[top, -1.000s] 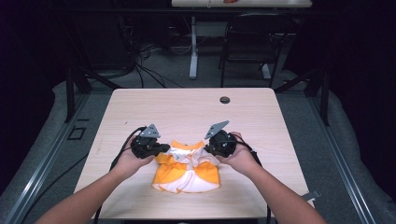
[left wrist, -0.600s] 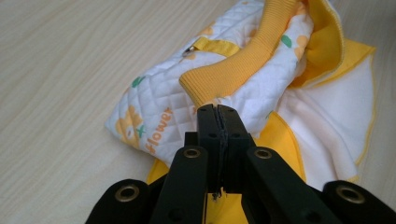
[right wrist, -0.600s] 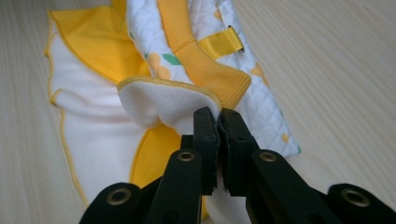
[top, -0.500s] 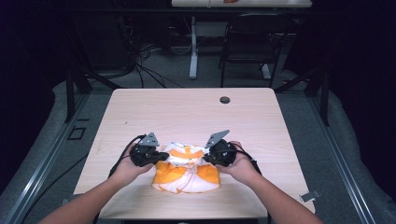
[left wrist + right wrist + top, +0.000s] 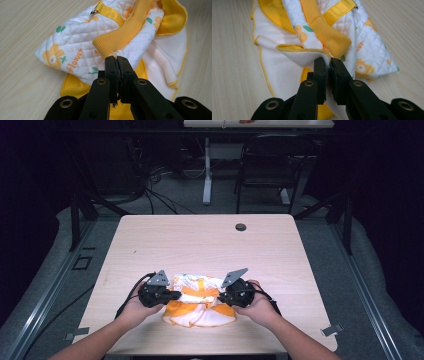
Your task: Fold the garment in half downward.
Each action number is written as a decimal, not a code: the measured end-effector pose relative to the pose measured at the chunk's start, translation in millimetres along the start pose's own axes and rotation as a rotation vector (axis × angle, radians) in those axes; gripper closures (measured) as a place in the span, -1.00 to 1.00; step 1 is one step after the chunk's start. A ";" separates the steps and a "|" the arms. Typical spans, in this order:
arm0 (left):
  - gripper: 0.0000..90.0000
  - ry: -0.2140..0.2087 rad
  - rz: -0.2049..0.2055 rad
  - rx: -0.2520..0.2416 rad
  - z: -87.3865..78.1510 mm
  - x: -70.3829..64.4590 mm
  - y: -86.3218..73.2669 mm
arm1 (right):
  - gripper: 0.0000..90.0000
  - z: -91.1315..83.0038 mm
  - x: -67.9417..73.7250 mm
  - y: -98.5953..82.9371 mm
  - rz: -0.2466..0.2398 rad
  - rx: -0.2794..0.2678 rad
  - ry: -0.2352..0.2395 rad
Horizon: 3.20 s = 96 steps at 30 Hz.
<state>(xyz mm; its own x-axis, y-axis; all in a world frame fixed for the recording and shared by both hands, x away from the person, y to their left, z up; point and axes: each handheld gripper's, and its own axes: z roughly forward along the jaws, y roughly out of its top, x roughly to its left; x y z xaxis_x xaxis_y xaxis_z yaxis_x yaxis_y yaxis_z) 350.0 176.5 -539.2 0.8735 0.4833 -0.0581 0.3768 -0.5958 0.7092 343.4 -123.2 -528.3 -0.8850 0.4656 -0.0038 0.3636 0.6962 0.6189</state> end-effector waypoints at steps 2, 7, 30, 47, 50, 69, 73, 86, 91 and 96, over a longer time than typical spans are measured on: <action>0.93 -0.001 0.000 -0.005 -1.5 -2.3 -2.0 | 0.77 -0.1 1.9 -2.4 0.000 0.002 0.009; 0.85 -0.025 -0.021 -0.015 -7.2 -5.2 -9.1 | 0.60 -2.3 8.7 -8.2 0.015 -0.010 0.019; 0.55 0.030 -0.117 -0.095 -28.6 12.9 8.9 | 0.44 -32.2 -7.4 2.3 0.110 -0.120 -0.005; 0.99 -0.006 -0.112 -0.034 4.3 13.5 10.5 | 0.90 8.0 -19.8 12.1 0.123 -0.088 -0.013; 0.99 -0.024 -0.104 -0.032 3.4 8.3 8.7 | 0.91 7.8 -15.3 12.4 0.108 -0.088 0.000; 0.99 -0.098 -0.056 0.006 3.0 -19.4 -11.0 | 0.93 5.1 17.4 -9.2 0.040 -0.031 0.095; 0.99 -0.102 -0.063 0.007 4.8 -21.0 -15.8 | 0.93 7.8 19.9 -13.4 0.043 -0.022 0.107; 0.99 -0.103 -0.083 0.016 12.4 -22.6 -29.2 | 0.99 22.4 22.9 -26.8 0.062 0.010 0.119; 0.99 -0.094 -0.083 0.020 15.0 -22.2 -28.5 | 1.00 23.4 21.9 -27.5 0.066 0.014 0.122; 0.99 -0.086 -0.091 0.017 16.7 -18.3 -27.0 | 1.00 24.9 18.6 -26.9 0.077 0.005 0.114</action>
<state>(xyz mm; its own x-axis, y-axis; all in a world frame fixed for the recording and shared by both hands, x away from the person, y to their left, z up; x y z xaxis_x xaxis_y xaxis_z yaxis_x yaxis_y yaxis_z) 329.0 173.0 -569.0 0.8586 0.4791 -0.1825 0.4601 -0.5629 0.6866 324.4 -119.7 -564.5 -0.8815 0.4530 0.1330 0.4330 0.6638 0.6098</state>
